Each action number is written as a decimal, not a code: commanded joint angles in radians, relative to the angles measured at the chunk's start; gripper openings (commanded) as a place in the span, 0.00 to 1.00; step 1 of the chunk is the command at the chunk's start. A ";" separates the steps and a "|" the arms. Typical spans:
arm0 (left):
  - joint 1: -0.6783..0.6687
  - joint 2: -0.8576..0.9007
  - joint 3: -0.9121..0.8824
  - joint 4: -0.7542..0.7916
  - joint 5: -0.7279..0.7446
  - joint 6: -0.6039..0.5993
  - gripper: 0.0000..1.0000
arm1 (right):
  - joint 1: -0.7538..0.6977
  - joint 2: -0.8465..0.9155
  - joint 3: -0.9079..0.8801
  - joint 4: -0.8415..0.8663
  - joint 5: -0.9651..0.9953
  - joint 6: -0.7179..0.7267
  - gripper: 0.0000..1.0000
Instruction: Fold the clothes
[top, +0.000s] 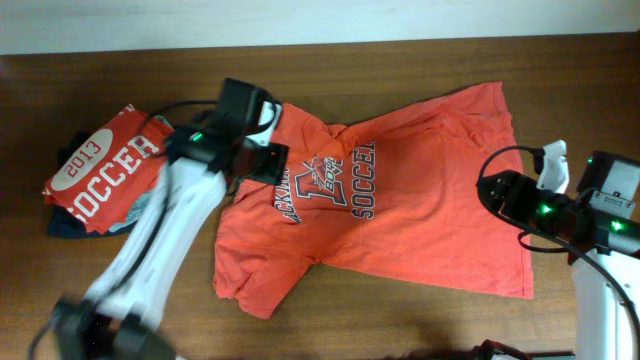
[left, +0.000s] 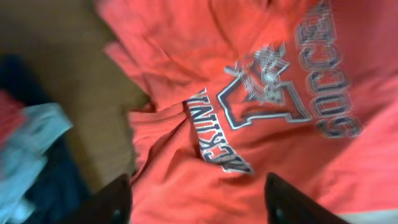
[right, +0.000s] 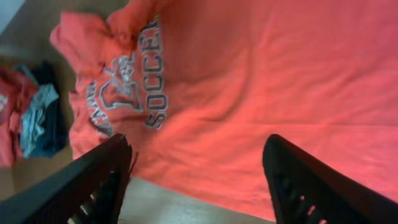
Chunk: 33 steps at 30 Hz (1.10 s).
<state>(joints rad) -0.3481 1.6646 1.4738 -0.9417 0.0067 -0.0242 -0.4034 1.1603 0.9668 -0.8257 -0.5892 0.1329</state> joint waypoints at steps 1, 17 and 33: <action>0.005 0.138 -0.001 0.079 0.028 0.094 0.75 | 0.040 0.008 0.009 0.004 -0.047 -0.026 0.71; 0.066 0.367 -0.001 0.257 0.043 0.127 0.82 | 0.084 0.008 0.009 -0.003 0.056 -0.025 0.73; 0.045 0.415 -0.001 0.347 0.014 0.251 0.40 | 0.084 0.008 0.009 -0.004 0.105 -0.024 0.73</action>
<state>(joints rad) -0.3046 2.0666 1.4700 -0.6018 0.0261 0.1917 -0.3264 1.1660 0.9668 -0.8295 -0.4973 0.1230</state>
